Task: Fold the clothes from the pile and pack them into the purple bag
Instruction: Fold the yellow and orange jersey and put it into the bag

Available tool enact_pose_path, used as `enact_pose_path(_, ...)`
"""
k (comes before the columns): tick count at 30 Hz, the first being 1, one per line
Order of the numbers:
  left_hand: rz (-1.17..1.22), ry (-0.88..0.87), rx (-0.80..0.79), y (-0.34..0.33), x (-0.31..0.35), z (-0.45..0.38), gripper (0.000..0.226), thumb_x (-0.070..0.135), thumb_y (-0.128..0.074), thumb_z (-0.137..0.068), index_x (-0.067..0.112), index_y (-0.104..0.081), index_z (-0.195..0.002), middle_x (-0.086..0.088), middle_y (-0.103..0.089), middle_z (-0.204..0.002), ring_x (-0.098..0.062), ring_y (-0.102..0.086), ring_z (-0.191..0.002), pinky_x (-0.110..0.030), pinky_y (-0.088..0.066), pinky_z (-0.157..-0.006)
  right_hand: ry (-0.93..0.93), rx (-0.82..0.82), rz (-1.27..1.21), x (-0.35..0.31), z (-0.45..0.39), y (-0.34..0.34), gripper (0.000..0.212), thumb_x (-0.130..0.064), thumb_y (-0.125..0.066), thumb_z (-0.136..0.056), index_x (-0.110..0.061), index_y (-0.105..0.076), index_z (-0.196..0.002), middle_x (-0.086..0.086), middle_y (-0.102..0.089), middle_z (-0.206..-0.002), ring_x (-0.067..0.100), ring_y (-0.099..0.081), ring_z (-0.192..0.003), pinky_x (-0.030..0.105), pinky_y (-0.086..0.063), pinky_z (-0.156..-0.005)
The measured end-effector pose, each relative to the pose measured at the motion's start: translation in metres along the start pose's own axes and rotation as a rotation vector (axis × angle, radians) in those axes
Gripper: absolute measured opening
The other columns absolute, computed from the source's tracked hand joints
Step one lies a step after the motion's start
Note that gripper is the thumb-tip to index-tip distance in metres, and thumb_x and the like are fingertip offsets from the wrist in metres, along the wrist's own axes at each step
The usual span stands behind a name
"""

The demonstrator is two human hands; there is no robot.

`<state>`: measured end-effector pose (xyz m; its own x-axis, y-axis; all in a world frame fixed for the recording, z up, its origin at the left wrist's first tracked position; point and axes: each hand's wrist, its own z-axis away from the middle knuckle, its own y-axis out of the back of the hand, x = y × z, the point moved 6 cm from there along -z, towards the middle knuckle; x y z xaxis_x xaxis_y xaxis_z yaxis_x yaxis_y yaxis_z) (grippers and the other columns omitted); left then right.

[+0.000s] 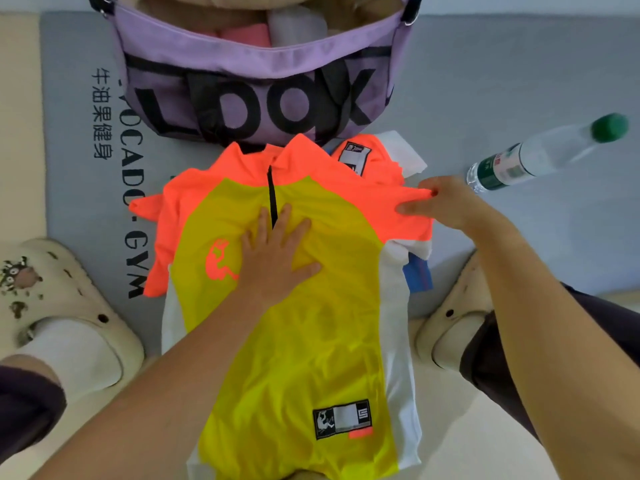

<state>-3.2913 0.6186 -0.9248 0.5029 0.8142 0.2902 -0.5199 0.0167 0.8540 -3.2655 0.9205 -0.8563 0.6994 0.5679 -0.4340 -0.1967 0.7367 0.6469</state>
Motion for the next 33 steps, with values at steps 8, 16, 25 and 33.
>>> enact_pose_path(8, 0.043, 0.011, -0.017, 0.003, 0.003, 0.0, 0.086, 0.08, -0.033, -0.081, 0.041, -0.012, -0.154, 0.006, 0.008, -0.165, -0.034, 0.007, -0.15, -0.061, -0.014, -0.114, -0.121, 0.505, 0.283, 0.035, 0.018, 0.031, 0.016, -0.004, -0.055, -0.078, -0.014, -0.049, -0.089, 0.006, -0.056, -0.075, 0.032, -0.052, -0.08, 0.036, -0.024, -0.077)
enact_pose_path(16, 0.43, 0.16, 0.507, 0.081, -0.06, 0.025, 0.044, 0.033, -0.063, -0.092, 0.013, -0.056, -0.131, -0.011, -0.046, -0.141, -0.028, -0.038, -0.133, -0.039, -0.031, -0.11, 0.106, 0.603, 0.437, -0.069, 0.032, -0.063, 0.054, -0.021, -0.049, -0.086, -0.007, -0.04, -0.138, 0.023, -0.036, -0.147, 0.04, -0.026, -0.142, 0.056, -0.023, -0.111)
enact_pose_path(25, 0.782, 0.6, 0.189, 0.074, -0.188, 0.035, 0.044, 0.028, -0.076, -0.081, 0.019, -0.058, -0.12, 0.003, -0.06, -0.115, -0.011, -0.059, -0.101, -0.02, -0.046, -0.076, 0.599, 0.15, 0.581, -0.164, 0.034, -0.239, 0.082, -0.075, -0.041, -0.083, -0.033, -0.026, -0.152, 0.005, -0.017, -0.162, 0.031, -0.006, -0.15, 0.057, -0.007, -0.118)
enact_pose_path(33, 0.983, 0.496, 0.096, 0.082, -0.207, 0.027, 0.014, 0.028, -0.074, -0.084, 0.022, -0.067, -0.095, 0.005, -0.067, -0.091, -0.015, -0.062, -0.087, -0.034, -0.05, -0.077, 0.613, 0.233, 0.599, -0.153, 0.023, -0.242, 0.085, -0.08, -0.033, -0.08, -0.033, -0.031, -0.151, 0.003, -0.027, -0.159, 0.029, -0.017, -0.149, 0.056, -0.015, -0.116)
